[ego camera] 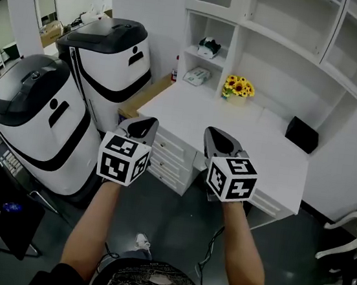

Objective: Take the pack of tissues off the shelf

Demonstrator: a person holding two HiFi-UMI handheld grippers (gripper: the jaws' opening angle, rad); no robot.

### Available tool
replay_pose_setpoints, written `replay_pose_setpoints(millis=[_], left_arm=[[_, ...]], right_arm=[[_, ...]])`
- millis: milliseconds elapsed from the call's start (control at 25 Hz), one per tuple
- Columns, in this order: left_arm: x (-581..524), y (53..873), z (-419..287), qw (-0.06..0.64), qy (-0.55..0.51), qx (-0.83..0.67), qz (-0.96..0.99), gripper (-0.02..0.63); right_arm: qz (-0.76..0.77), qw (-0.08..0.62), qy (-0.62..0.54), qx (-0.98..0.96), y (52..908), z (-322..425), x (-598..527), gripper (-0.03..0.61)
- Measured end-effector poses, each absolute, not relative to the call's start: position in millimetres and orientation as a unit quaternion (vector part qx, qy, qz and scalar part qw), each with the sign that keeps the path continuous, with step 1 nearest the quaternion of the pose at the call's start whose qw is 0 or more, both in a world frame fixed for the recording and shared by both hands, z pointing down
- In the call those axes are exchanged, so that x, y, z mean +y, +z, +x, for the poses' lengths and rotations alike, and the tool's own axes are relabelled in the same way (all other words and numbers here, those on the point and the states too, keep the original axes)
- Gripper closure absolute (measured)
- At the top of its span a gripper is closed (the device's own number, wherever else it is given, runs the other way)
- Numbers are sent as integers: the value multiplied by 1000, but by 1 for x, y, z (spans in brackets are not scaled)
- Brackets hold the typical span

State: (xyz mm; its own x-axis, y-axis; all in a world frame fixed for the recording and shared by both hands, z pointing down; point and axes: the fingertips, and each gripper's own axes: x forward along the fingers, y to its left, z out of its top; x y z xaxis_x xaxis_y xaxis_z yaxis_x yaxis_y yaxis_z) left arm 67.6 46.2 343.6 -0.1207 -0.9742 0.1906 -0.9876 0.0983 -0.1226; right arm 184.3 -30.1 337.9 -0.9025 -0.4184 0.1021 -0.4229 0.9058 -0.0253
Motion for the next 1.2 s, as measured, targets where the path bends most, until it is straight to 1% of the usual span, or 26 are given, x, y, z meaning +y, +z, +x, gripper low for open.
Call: replay_pose_setpoints(millis=[120, 440, 800, 1040, 1200], left_arm=[[30, 343, 48, 33, 108, -736, 668, 606], [-12, 336, 1, 34, 98, -717, 690, 606], [-40, 328, -46, 33, 85, -699, 710, 606], [-50, 329, -70, 32, 86, -686, 722, 606], [-53, 330, -85, 32, 87, -683, 725, 606]], right_arm=[[219, 59, 23, -974, 338, 164, -44, 541], [241, 76, 19, -967, 332, 116, -76, 494], [269, 76, 20, -960, 318, 72, -99, 435], [285, 67, 29, -956, 310, 46, -108, 332], [290, 63, 29, -955, 306, 30, -113, 303]])
